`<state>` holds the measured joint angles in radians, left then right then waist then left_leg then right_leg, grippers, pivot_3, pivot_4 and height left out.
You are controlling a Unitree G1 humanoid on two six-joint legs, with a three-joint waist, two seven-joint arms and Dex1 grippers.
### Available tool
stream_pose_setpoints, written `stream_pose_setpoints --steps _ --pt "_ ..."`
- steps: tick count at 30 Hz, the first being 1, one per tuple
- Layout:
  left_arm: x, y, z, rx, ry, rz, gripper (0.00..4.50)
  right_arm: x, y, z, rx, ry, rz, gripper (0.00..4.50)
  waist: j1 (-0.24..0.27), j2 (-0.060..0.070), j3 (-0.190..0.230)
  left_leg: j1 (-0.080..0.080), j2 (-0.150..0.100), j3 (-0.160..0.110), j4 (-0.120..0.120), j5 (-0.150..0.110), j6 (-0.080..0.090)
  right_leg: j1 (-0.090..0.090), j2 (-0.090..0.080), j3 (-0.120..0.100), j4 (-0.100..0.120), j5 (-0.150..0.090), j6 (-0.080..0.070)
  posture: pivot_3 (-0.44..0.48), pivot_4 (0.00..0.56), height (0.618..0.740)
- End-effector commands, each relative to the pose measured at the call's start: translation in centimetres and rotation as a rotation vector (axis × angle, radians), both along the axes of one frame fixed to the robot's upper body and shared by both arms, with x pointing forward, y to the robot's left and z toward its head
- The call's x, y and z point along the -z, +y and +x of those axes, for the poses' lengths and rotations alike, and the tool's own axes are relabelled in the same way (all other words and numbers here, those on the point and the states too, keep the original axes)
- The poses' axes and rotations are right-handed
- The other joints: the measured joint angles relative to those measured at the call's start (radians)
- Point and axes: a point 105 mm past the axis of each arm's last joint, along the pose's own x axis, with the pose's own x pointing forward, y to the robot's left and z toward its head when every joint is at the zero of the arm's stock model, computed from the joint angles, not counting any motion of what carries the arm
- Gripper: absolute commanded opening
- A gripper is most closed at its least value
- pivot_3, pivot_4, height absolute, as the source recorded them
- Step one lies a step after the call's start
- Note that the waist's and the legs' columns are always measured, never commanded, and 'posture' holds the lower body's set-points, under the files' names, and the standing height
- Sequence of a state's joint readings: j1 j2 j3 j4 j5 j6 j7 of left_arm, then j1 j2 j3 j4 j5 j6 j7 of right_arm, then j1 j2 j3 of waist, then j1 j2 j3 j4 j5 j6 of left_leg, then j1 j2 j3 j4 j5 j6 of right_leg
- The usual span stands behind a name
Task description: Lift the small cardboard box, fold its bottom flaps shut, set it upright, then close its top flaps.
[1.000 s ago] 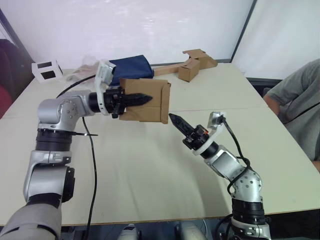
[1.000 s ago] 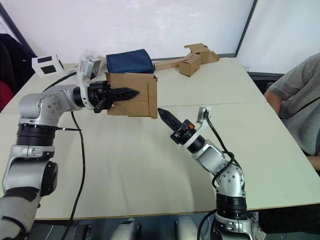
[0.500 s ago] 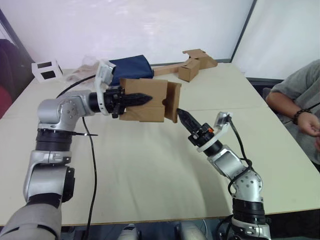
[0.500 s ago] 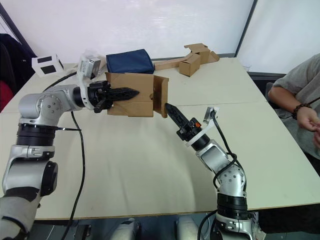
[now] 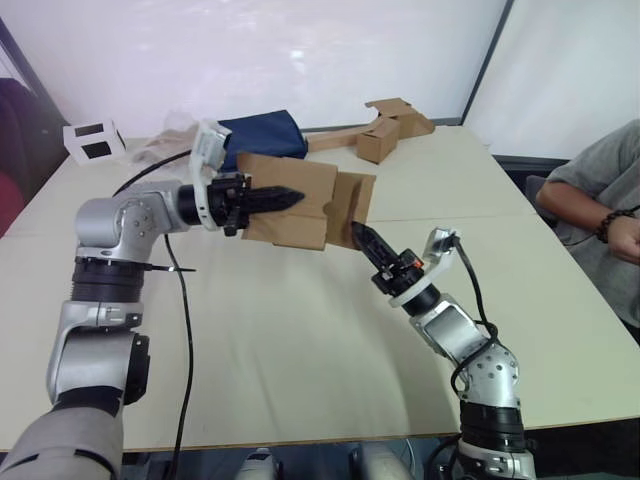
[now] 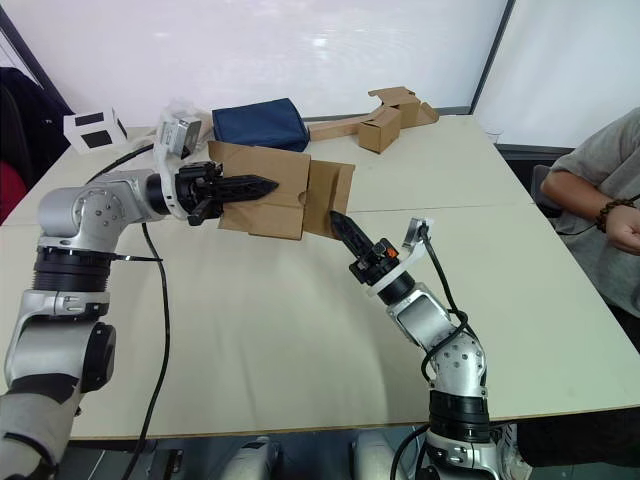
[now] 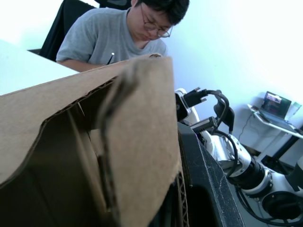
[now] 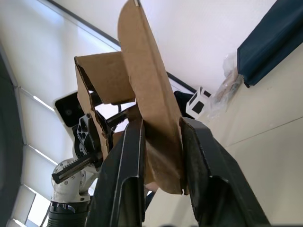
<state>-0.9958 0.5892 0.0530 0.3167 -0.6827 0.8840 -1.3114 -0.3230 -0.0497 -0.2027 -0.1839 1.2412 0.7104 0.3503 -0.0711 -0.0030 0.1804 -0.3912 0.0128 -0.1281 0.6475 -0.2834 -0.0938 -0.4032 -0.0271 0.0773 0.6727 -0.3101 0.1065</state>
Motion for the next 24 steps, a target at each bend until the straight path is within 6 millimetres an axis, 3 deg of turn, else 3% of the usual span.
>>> stream_pose_setpoints --steps 1,5,8,13,23,24 --pt "-1.4 0.4 -0.2 -0.001 -0.051 -0.025 0.00 -1.7 0.1 -0.6 -0.014 -0.071 0.032 1.05 0.000 0.000 0.000 0.000 0.000 0.000 0.000 0.000 0.000 0.000 0.000 0.000 0.000 0.000 0.000 0.000 0.150 0.740" --pt "-1.3 0.4 -0.2 -0.002 -0.050 -0.025 0.00 -2.4 0.0 -0.7 -0.009 -0.093 0.065 1.05 0.000 0.000 0.000 0.000 0.000 0.000 0.000 0.000 0.000 0.000 0.000 0.000 0.000 0.000 0.000 0.000 0.150 0.740" --pt "-1.2 0.3 -0.2 -0.003 -0.049 -0.024 0.00 -2.7 -0.1 -0.8 0.001 -0.112 0.065 1.85 0.000 0.000 0.000 0.000 0.000 0.000 0.000 0.000 0.000 0.000 0.000 0.000 0.000 0.000 0.000 0.000 0.150 0.740" --pt "-1.2 0.3 -0.2 -0.003 -0.048 -0.023 0.00 -2.7 -0.1 -0.9 -0.019 -0.105 0.067 3.81 0.000 0.000 0.000 0.000 0.000 0.000 0.000 0.000 0.000 0.000 0.000 0.000 0.000 0.000 0.000 0.000 0.150 0.740" --pt "-1.2 0.3 -0.2 -0.003 -0.051 -0.027 0.00 -3.0 -0.5 -0.9 -0.033 -0.060 0.185 3.81 0.000 0.000 0.000 0.000 0.000 0.000 0.000 0.000 0.000 0.000 0.000 0.000 0.000 0.000 0.000 0.000 0.150 0.740" --pt "-1.2 0.3 -0.2 -0.003 -0.050 -0.028 0.00 -2.9 -0.3 -1.0 -0.036 -0.057 0.182 3.61 0.000 0.000 0.000 0.000 0.000 0.000 0.000 0.000 0.000 0.000 0.000 0.000 0.000 0.000 0.000 0.000 0.150 0.740"
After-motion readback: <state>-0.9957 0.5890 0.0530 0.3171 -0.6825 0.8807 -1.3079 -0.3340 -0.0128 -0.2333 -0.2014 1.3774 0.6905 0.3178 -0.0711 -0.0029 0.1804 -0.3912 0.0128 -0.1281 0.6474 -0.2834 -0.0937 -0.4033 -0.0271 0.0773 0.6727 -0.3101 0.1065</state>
